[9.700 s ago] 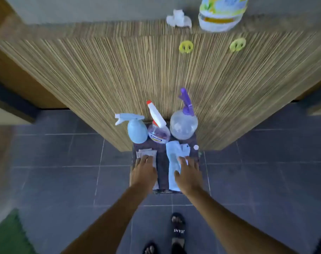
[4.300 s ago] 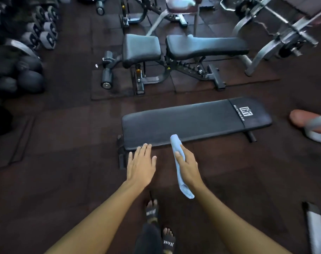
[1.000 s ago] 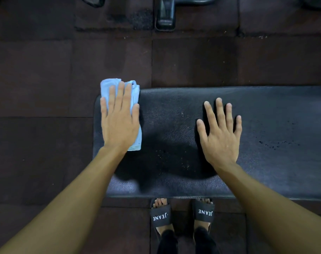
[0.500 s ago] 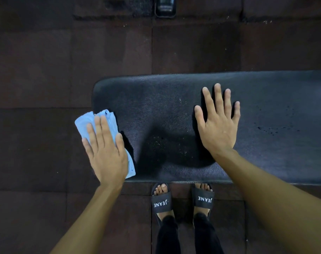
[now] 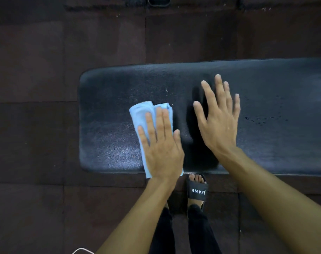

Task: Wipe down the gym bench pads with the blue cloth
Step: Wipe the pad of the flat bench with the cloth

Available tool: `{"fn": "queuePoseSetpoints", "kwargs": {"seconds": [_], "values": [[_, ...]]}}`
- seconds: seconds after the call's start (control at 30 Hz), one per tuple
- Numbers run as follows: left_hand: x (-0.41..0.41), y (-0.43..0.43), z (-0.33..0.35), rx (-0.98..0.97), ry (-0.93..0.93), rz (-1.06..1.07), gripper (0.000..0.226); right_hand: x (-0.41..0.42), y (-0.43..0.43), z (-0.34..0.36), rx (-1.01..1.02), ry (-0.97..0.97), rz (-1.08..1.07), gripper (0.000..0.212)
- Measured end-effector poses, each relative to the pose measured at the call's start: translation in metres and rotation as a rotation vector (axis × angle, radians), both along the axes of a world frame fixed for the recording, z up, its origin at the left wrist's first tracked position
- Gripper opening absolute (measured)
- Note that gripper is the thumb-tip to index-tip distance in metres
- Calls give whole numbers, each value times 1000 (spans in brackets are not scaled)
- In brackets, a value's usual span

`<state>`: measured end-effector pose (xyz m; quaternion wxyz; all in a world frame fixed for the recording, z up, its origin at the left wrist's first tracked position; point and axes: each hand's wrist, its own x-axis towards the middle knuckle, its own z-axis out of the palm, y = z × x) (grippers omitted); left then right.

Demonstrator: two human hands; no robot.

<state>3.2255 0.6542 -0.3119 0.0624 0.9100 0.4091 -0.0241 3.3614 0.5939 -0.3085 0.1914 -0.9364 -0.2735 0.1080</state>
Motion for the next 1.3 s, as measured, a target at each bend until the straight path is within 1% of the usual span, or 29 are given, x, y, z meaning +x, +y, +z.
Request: {"fn": "queuePoseSetpoints", "kwargs": {"seconds": [0.07,0.13,0.3,0.37,0.43,0.5,0.57,0.6,0.67,0.73,0.8,0.93,1.0,1.1,1.2,1.3], "values": [[18,-14,-1,-11,-32,-28,60,3,-20,1,-24,14,-20,54],[35,-27,-2,-29,-66,-64,60,8,-36,1,-16,69,-70,52],[64,-49,3,-88,-98,-134,59,15,-56,12,131,174,-204,46],[63,-40,9,-160,-194,-160,56,10,-56,19,185,200,-227,46],[49,-16,14,-209,-313,-133,51,-3,-49,24,217,218,-213,47],[25,16,14,-176,-351,-1,48,-27,-35,28,227,232,-148,48],[3,46,9,-133,-241,79,50,-55,-15,28,182,234,-56,49],[-6,56,6,-129,-170,67,53,-67,-5,26,135,215,-27,50],[-15,68,-2,-143,-64,5,57,-83,14,17,15,168,-37,54],[-18,71,-7,-141,-17,-25,58,-85,24,6,-99,107,-82,59],[-18,70,-10,-118,-7,-25,59,-80,27,-4,-147,17,-84,60],[-18,70,-10,-120,-27,-21,58,-51,19,-13,-144,-108,23,53],[-12,67,-6,-129,-62,-19,57,-27,14,-15,-138,-127,45,52],[11,50,-1,-81,-93,-113,55,11,11,-16,-137,-140,55,52],[46,18,-1,-46,-87,-243,54,50,1,-15,-132,-154,62,52],[78,-20,-5,-42,-56,-291,55,91,-20,-17,-151,-138,66,53]]}}
